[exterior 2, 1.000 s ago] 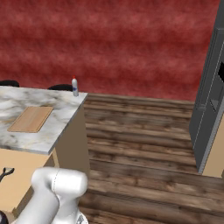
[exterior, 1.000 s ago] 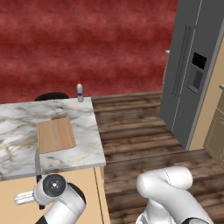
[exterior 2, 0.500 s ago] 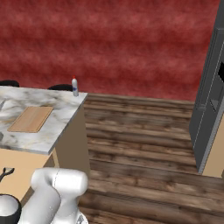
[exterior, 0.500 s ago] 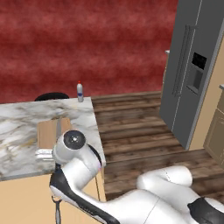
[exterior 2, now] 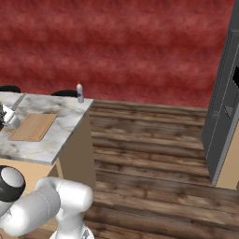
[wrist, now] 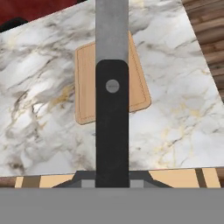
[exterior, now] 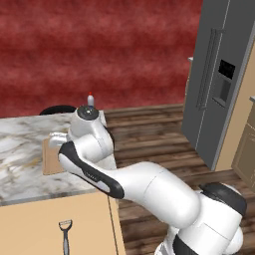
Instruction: Open the drawer on the left and place the cutting tools on the cutting board.
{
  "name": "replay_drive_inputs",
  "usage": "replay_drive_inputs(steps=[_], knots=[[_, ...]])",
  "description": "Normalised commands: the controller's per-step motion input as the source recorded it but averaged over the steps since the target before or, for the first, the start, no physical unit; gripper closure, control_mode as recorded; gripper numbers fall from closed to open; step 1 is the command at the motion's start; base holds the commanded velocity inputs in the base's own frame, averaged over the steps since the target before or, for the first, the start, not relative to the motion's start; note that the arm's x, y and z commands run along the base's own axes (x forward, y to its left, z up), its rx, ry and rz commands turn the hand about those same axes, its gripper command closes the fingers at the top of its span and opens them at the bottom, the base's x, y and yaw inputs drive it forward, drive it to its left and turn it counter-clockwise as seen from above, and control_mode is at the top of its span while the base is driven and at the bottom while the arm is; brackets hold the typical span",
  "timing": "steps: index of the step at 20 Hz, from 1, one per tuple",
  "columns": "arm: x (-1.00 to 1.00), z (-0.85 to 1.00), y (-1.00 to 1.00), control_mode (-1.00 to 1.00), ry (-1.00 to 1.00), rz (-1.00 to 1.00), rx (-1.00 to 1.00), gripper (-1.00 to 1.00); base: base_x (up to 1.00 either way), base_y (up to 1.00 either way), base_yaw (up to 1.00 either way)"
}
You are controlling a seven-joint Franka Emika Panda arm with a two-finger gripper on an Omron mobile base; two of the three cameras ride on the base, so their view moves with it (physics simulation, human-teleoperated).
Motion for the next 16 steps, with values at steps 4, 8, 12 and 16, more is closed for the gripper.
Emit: replay_drive_inputs(steps=[4,8,12,16], knots=[[0.21,-0.04,0.00,-1.00,0.02,0.00,0.00,1.00,0.00,0.00,0.00],[0.46,-0.13,-0.07,-1.00,0.00,0.02,0.00,1.00,0.00,0.00,0.00],[0.60,-0.10,0.00,-1.00,0.00,0.08,0.00,1.00,0.00,0.00,0.00],[0.63,-0.22,0.00,-1.00,0.00,0.10,0.00,1.00,0.00,0.00,0.00]])
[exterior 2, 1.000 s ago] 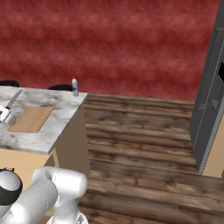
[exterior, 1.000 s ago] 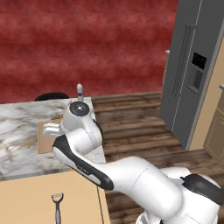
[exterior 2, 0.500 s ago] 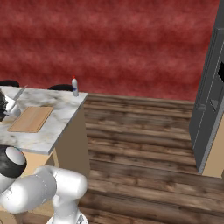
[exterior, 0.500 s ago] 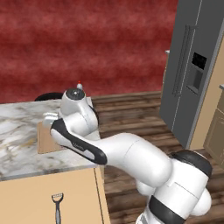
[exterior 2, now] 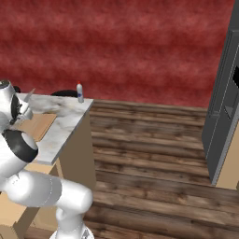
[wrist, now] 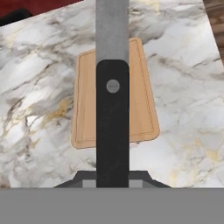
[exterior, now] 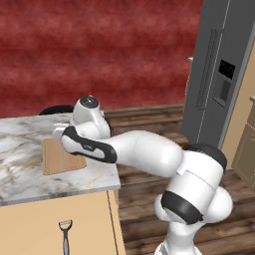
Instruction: Open the drawer on the left and place the cutting tools on the cutting board.
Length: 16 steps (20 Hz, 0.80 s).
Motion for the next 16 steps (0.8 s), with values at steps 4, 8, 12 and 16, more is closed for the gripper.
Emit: replay_drive_inputs(steps=[4,8,12,16], knots=[[0.56,-0.38,0.00,-1.00,0.00,0.10,-0.01,1.00,0.00,0.00,0.00],[0.39,-0.45,0.00,-1.00,0.00,0.08,-0.05,1.00,0.00,0.00,0.00],[0.28,-0.37,0.00,-1.00,0.00,0.04,-0.08,1.00,0.00,0.00,0.00],[0.24,-0.29,0.06,-1.00,0.00,0.01,-0.09,1.00,0.00,0.00,0.00]])
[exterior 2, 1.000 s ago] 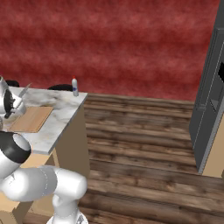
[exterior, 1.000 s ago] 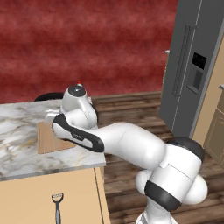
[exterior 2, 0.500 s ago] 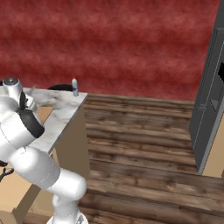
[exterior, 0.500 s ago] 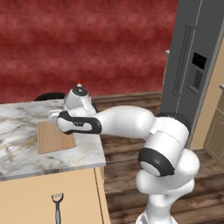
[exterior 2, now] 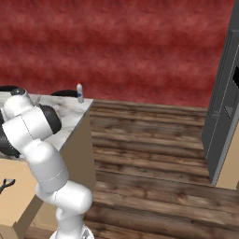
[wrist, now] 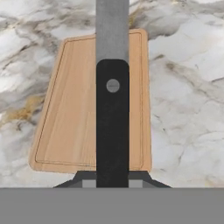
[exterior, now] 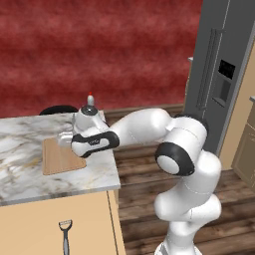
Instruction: Open the drawer on the left and place the cutting tools on the cutting board.
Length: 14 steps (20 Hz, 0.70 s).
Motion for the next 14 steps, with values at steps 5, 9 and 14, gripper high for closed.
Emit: replay_drive_inputs(steps=[5,9,14], knots=[[0.22,-0.13,0.13,-1.00,0.00,0.00,-0.07,1.00,0.00,0.00,0.00],[0.24,-0.06,0.17,-1.00,0.01,0.00,-0.05,1.00,0.00,0.00,0.00],[0.19,-0.20,0.16,-1.00,0.04,0.00,-0.06,1.00,0.00,0.00,0.00]])
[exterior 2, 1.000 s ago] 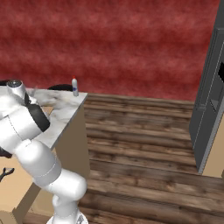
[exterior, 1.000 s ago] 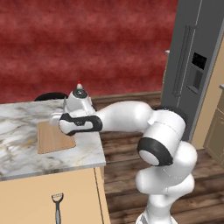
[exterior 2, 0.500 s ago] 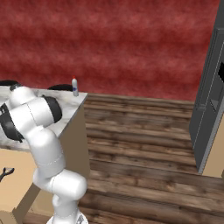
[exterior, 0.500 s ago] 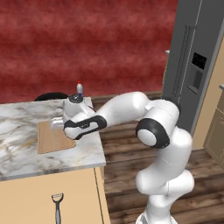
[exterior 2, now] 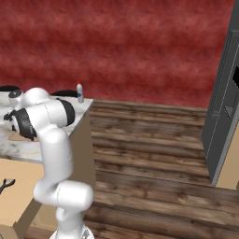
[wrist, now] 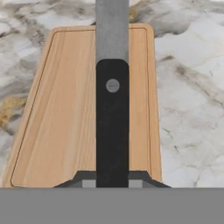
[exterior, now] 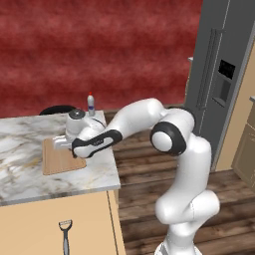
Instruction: Open the drawer on the left and place the cutting tools on the cutting board.
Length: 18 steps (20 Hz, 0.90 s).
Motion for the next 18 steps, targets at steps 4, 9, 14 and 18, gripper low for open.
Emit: replay_drive_inputs(steps=[4,9,14,18], knots=[[0.17,-0.31,0.00,-1.00,0.05,0.00,-0.01,1.00,0.00,0.00,0.00],[0.23,-0.17,0.00,-1.00,0.03,0.00,0.00,1.00,0.00,0.00,0.00],[0.15,-0.02,0.02,-1.00,0.00,0.00,0.00,-1.00,0.00,0.00,0.00],[0.02,0.00,0.00,-1.00,0.00,0.00,0.00,-1.00,0.00,0.00,0.00]])
